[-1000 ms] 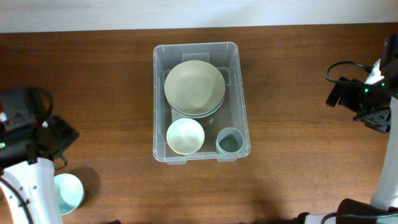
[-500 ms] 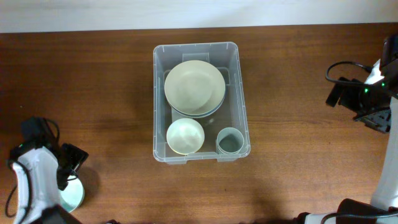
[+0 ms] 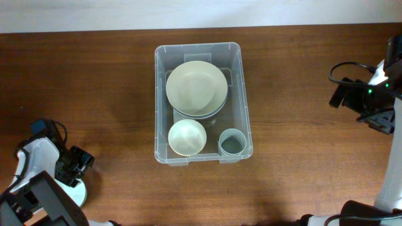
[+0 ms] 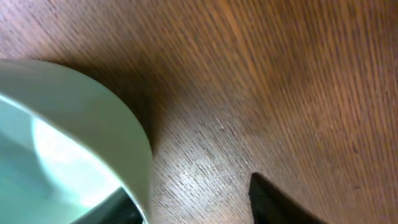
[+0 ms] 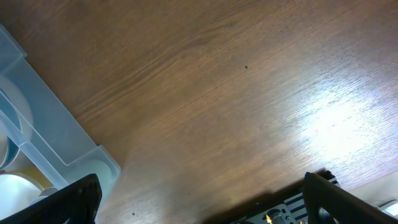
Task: Pack container
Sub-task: 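Move the left gripper to the mint-green bowl and grasp its rim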
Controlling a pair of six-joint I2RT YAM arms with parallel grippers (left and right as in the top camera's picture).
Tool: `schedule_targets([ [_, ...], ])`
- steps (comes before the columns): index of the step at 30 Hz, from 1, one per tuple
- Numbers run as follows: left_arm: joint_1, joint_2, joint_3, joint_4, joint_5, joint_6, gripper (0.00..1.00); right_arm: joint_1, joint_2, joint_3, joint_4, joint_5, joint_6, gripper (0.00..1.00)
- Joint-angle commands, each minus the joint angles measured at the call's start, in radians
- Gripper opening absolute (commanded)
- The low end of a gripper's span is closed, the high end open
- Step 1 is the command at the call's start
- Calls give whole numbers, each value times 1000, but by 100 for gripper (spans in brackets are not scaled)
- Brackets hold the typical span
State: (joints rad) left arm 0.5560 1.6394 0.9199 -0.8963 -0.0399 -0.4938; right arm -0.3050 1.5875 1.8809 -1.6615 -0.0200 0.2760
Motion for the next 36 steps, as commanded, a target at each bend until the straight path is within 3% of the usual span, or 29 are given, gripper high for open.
schedule_targets([
  [1, 5, 6, -7, 4, 19, -6, 38, 4, 3, 0, 0, 12, -9, 99],
  [4, 5, 6, -7, 5, 19, -6, 24, 4, 3, 0, 0, 13, -10, 99],
  [13, 3, 6, -6, 8, 19, -6, 17, 4, 3, 0, 1, 13, -10, 99],
  [17, -14, 1, 15, 6, 19, -6, 1, 4, 3, 0, 1, 13, -9, 99],
  [23, -97, -67, 92, -22, 19, -6, 1, 3, 3, 0, 1, 13, -10, 99],
  [30, -340, -203, 306, -96, 73, 28, 1, 3, 3, 0, 2, 13, -10, 99],
  [36, -698, -241, 550, -109, 52, 100, 1, 3, 3, 0, 1, 13, -9, 99],
])
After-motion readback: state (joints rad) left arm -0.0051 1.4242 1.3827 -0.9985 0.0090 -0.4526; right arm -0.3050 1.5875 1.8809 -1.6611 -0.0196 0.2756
